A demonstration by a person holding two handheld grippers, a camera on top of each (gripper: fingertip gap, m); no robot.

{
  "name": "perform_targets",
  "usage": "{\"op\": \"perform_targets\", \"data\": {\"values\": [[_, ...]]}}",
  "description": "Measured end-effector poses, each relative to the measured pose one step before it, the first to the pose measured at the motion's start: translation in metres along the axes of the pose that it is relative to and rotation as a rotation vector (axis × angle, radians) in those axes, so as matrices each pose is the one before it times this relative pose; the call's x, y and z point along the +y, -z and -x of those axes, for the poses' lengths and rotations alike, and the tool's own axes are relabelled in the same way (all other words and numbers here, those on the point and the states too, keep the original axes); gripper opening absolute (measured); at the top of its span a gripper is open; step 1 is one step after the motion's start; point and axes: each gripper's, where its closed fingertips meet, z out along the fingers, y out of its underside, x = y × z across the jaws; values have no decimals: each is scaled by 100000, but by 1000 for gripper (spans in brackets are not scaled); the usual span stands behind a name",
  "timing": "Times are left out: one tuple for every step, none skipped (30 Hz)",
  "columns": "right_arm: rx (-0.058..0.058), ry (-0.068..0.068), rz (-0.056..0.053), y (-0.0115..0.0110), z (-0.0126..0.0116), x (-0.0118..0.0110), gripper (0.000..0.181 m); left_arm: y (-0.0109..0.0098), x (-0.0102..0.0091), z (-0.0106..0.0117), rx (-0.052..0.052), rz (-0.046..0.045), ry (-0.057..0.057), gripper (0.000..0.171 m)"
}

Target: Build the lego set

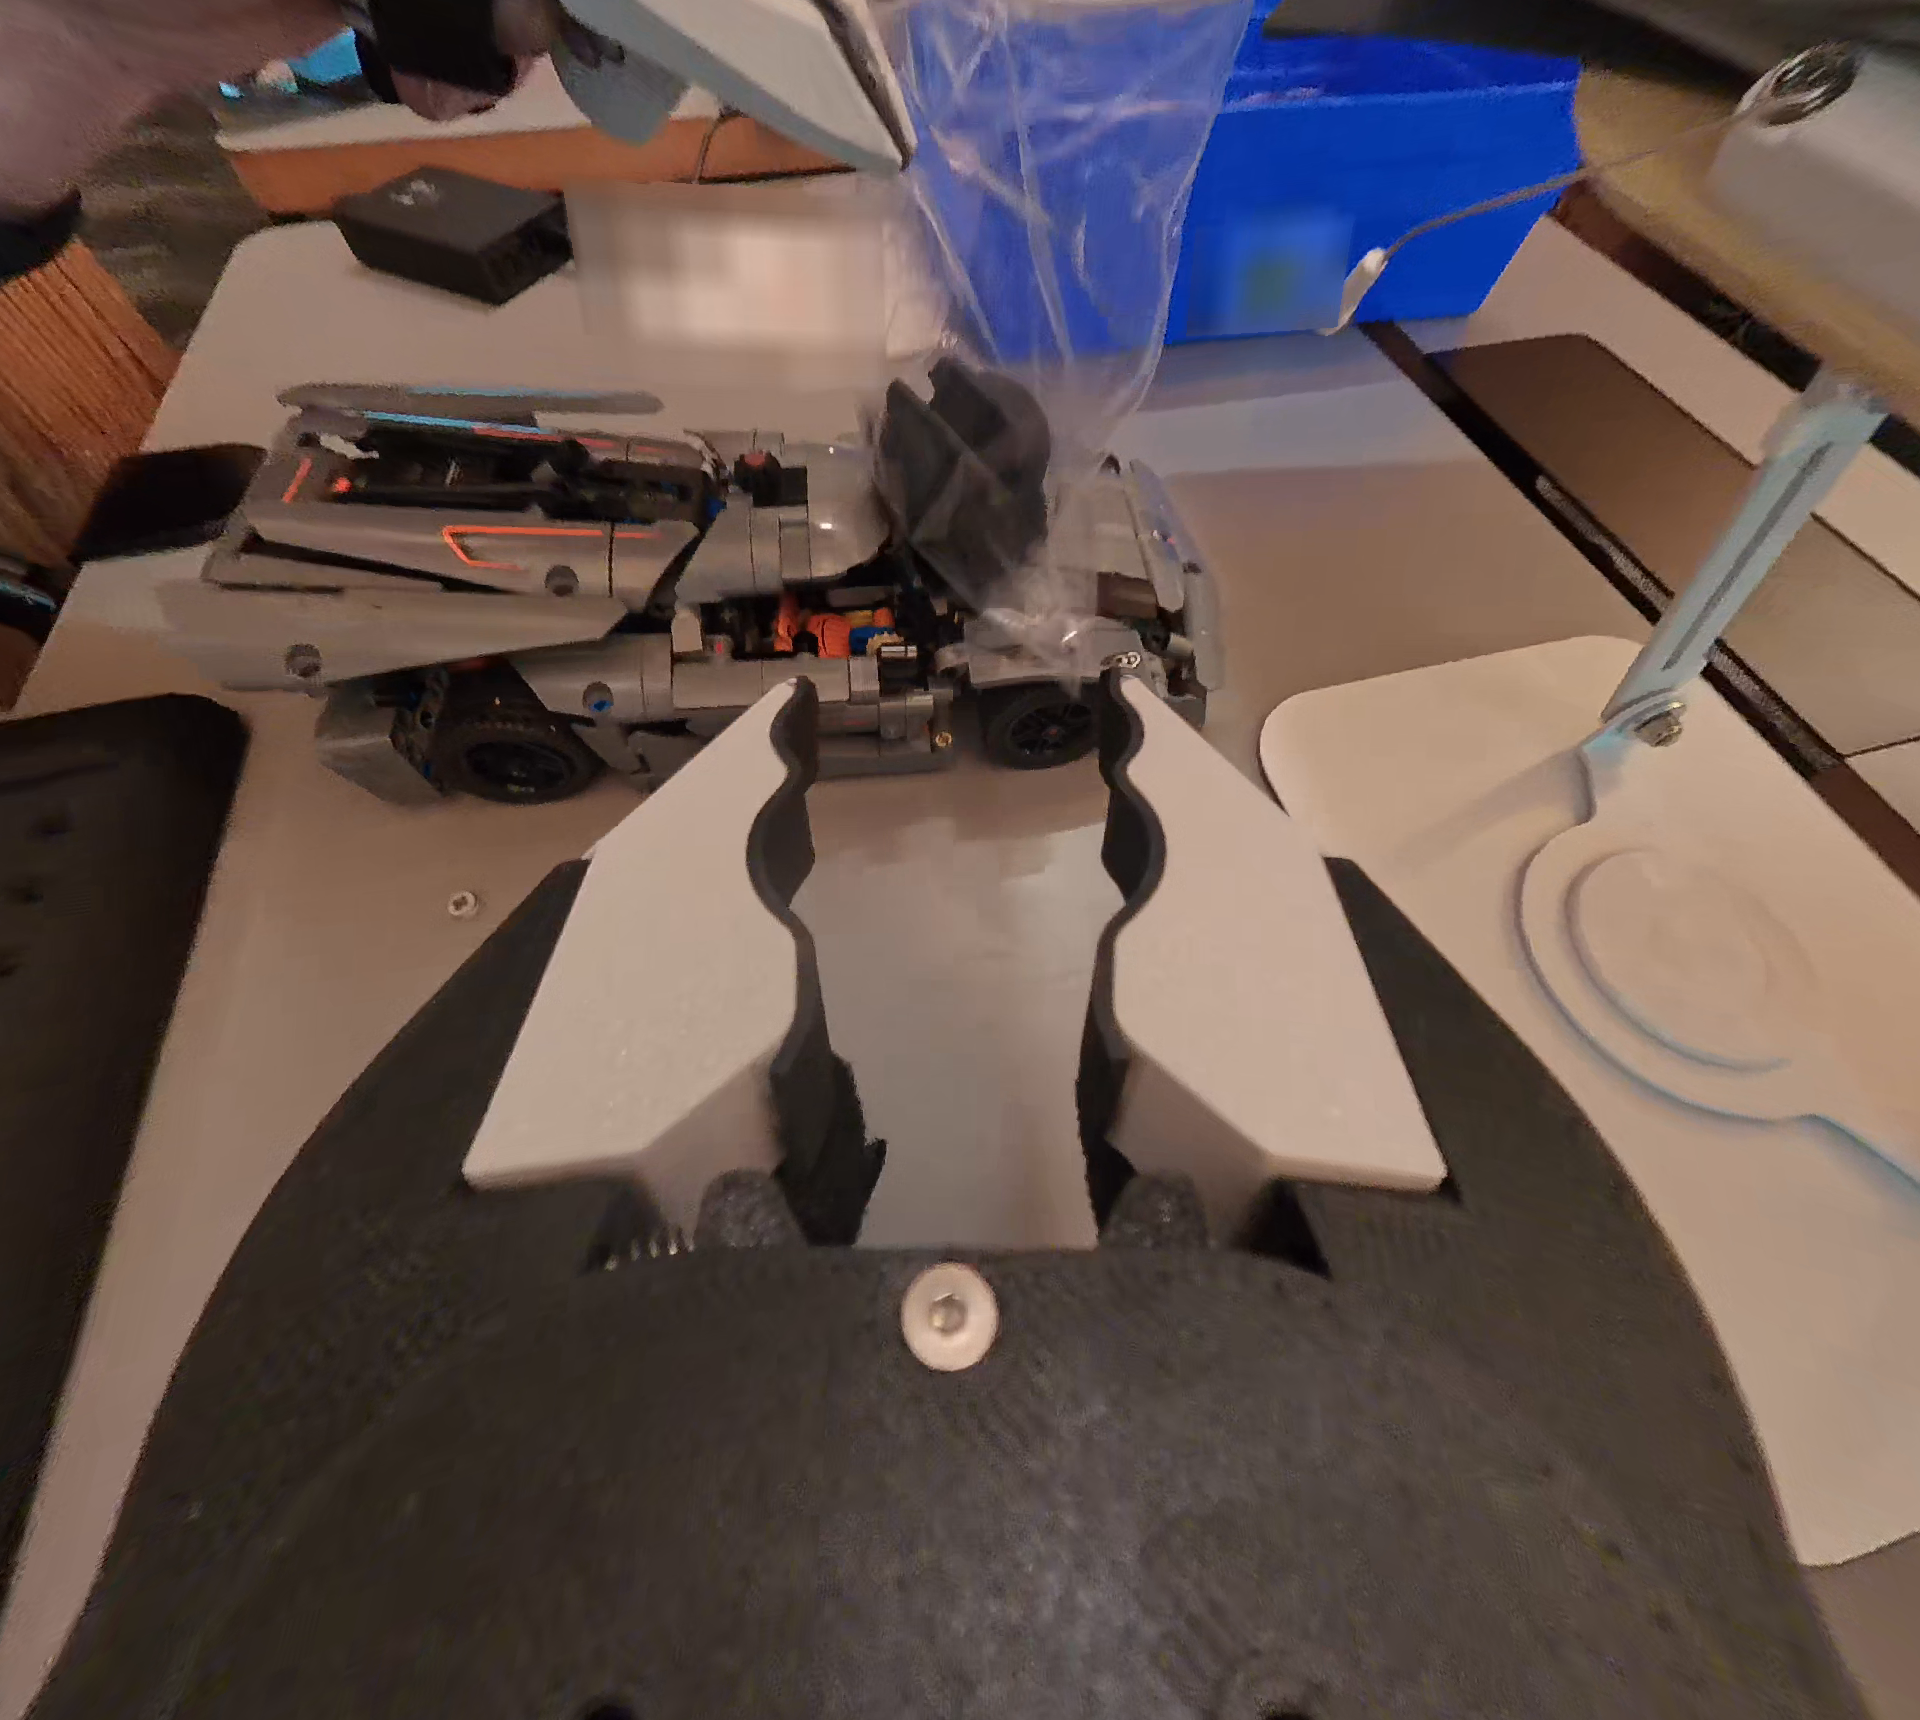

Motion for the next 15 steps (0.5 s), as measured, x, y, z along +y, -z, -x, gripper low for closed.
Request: {"op": "perform_targets", "data": {"values": [[899, -148, -793, 258, -127, -242, 52, 57, -386, -171, -143, -337, -848, 0], [875, 186, -403, 266, -142, -176, 52, 145, -501, -36, -1083, -845, -558, 0], [879, 763, -784, 296, -159, -199, 52, 154, -493, -174, 63, -469, 57, 0], [674, 679, -939, 332, -167, -204, 51, 167, -572, -315, 875, -978, -331, 0], [-33, -7, -277, 333, -143, -93, 51, 171, -621, -362, 955, -1392, -544, 0], [-228, -88, 38, 415, -160, -58, 51, 144, -427, -211, -8, -164, -206, 0], [518, 376, -407, 538, -304, -116, 52, 116, -265, -213, 51, 634, 124, 0], [1195, 106, -724, 671, -481, -133, 51, 110, -372, -379, 856, -550, -140, 0], [1826, -1139, -572, 734, -691, -75, 49, 59, -441, -466, 1117, -1513, -480, 0], [2132, -2415, -539, 720, -859, -30, 47, -61, -284, -702, 2430, -920, 329, 0], [1582, -2917, -988, 697, -844, -21, 45, -191, -27, -704, 2181, 513, 796, 0], [871, -2712, -1737, 636, -739, -54, 45, -262, 18, -654, 1260, 513, -610, 0], [676, -2397, -1863, 543, -684, -47, 45, -332, 14, -884, 2537, 257, -697, 0], [757, -2176, -962, 427, -650, 85, 45, -380, -46, -1138, 4241, -333, 574, 0], [369, -1746, -55, 289, -504, 175, 45, -447, -112, -1036, 3366, -665, 501, 0]]}}
